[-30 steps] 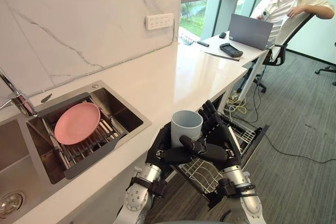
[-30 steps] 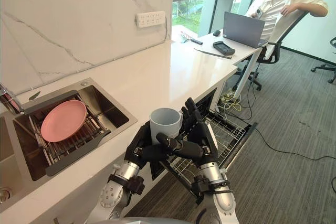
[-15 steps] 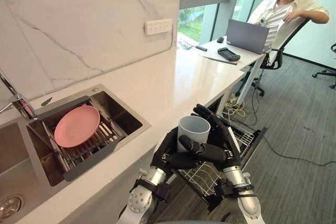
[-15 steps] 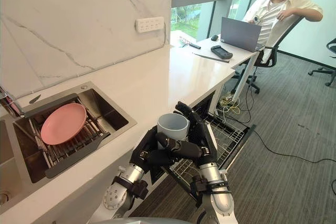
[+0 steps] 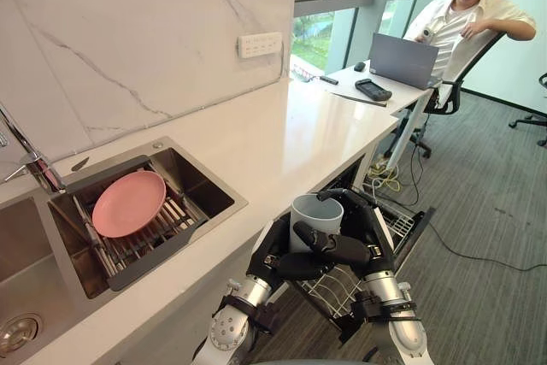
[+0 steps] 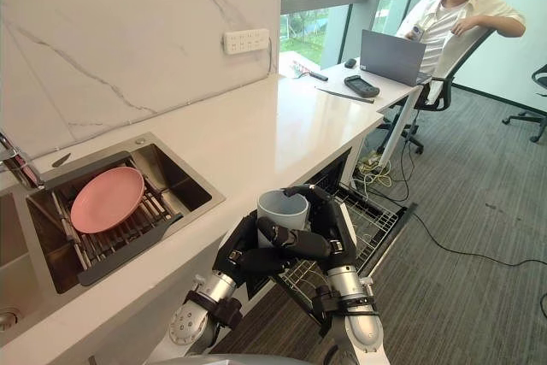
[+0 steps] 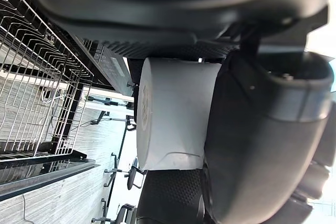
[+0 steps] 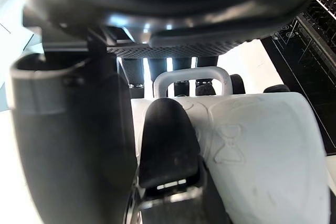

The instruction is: Walk over to the sink, pick up the cup, carry it to the dishwasher, place the cup inside the dishwasher, then close the dishwasher door

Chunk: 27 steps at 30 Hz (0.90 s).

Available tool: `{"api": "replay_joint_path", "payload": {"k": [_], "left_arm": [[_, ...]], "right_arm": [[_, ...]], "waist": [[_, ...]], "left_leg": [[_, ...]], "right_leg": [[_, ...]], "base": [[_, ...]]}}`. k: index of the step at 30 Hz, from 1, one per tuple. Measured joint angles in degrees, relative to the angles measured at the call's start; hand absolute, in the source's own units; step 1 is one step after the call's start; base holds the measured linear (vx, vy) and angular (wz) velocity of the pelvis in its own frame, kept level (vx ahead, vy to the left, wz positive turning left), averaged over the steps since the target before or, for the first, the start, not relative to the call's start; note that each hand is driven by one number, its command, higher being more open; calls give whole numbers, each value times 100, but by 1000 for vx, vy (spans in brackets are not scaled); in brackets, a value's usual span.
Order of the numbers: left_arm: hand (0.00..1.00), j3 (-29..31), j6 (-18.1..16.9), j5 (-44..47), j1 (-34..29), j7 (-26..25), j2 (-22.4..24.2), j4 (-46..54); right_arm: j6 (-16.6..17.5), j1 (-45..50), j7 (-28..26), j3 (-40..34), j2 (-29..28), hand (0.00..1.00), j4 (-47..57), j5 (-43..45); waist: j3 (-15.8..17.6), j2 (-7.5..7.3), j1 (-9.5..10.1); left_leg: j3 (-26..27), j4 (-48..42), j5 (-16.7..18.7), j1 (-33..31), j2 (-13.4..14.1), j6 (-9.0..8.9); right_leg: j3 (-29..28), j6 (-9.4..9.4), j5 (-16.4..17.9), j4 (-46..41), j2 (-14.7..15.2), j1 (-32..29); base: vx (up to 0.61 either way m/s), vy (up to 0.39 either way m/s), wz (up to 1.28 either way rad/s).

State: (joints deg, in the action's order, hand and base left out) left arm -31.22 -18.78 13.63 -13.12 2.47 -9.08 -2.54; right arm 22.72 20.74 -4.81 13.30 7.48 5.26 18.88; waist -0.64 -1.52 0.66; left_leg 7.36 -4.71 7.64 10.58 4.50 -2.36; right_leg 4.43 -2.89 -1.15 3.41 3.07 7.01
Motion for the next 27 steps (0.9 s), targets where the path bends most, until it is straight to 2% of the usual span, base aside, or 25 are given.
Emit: {"api": "replay_joint_path", "payload": {"k": [13, 19, 27], "left_arm": [[100, 165, -29, -142, -15, -1, 3, 2], [100, 347, -34, -371, -22, -12, 66, 3], [100, 587, -34, -599, -20, -24, 133, 27]], "right_arm": [[0, -5, -29, -98, -81, 0, 1, -133], [5, -9, -29, -185, -252, 0, 3, -477], [72, -53, 124, -226, -465, 0, 20, -1139]], "waist": [[97, -86, 3], [277, -69, 4], [335, -61, 1]], "left_leg": [[-3, 24, 2, 9, -3, 2], [32, 22, 3, 12, 3, -1], [52, 22, 5, 24, 7, -1]], "right_leg": [[-10, -33, -78, 104, -6, 54], [-41, -31, -60, 13, -6, 8], [-72, -42, 123, -296, -2, -151]], "base": [[0, 0, 0], [0, 0, -1], [0, 0, 0]]}}
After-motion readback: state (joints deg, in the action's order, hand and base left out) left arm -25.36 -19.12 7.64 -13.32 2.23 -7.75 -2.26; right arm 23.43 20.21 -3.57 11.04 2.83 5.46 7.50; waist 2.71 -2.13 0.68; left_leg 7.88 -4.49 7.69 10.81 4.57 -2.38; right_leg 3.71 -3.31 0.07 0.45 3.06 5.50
